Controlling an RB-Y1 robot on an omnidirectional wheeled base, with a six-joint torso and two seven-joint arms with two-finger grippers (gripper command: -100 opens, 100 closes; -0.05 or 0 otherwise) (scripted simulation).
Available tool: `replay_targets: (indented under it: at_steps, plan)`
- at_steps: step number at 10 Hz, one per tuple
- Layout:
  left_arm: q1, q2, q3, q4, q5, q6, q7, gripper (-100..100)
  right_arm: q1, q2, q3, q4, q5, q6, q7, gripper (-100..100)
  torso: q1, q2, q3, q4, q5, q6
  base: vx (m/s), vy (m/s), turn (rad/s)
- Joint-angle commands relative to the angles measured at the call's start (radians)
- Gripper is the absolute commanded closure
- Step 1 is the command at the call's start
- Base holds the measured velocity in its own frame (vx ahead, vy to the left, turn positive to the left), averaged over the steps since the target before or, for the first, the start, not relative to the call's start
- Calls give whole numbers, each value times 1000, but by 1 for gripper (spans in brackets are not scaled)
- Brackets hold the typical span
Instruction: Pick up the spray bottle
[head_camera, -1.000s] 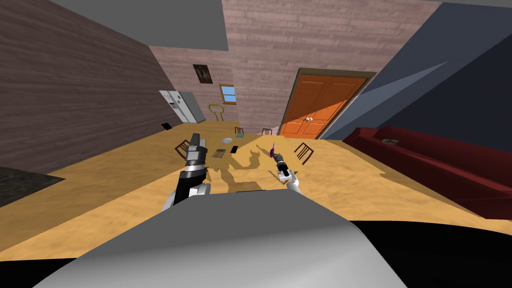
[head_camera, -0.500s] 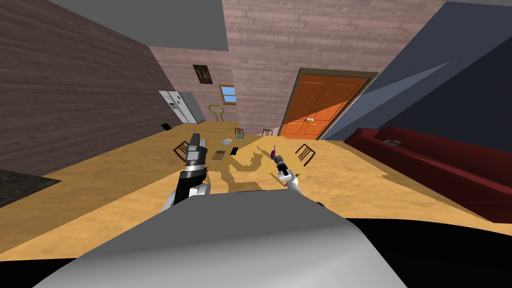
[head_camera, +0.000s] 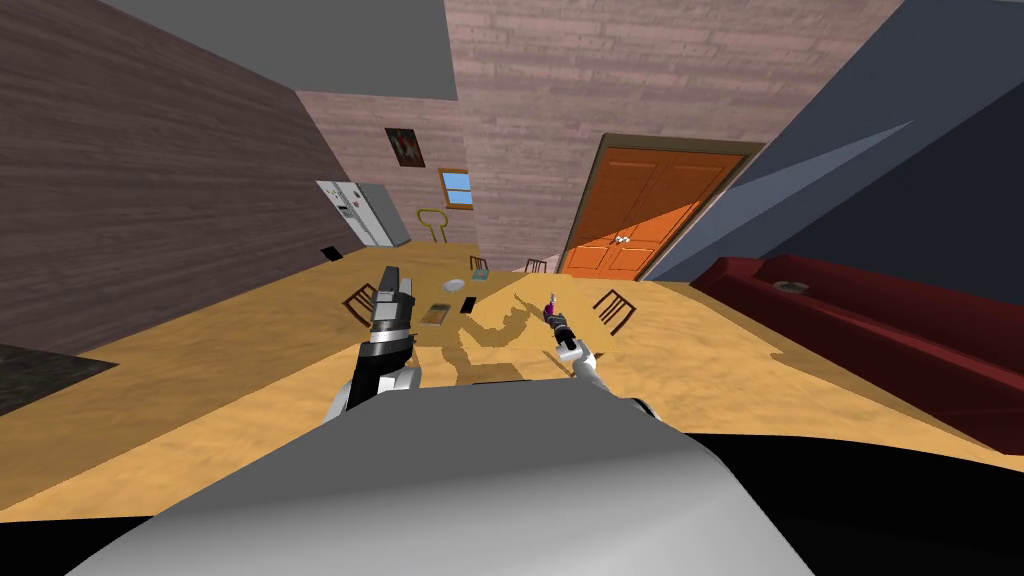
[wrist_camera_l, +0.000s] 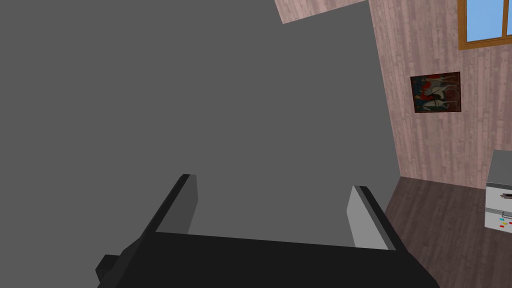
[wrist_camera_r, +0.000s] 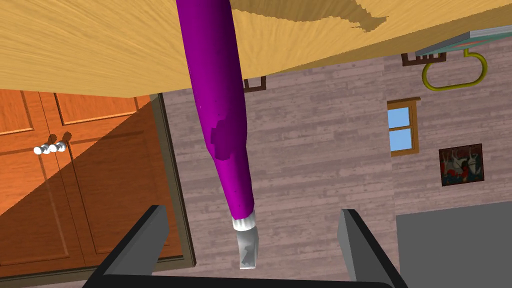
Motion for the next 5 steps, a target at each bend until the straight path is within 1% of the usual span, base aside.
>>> replay_targets:
  at_steps: [1, 3, 5]
  plan:
    - [0, 0, 0, 0, 0, 0, 0, 0, -13, -4, -4, 28, 2, 0, 17, -100, 0, 0, 0, 0, 0, 0, 46, 5, 1]
    - [0, 0, 0, 0, 0, 0, 0, 0, -36, -16, -9, 77, 11, 16, 66, -100, -1, 2, 1, 0, 0, 0, 51, 3, 6]
    - [0, 0, 0, 0, 0, 0, 0, 0, -54, -26, -13, 112, 18, 27, 102, -100, -1, 0, 0, 0, 0, 0, 68, 10, 6]
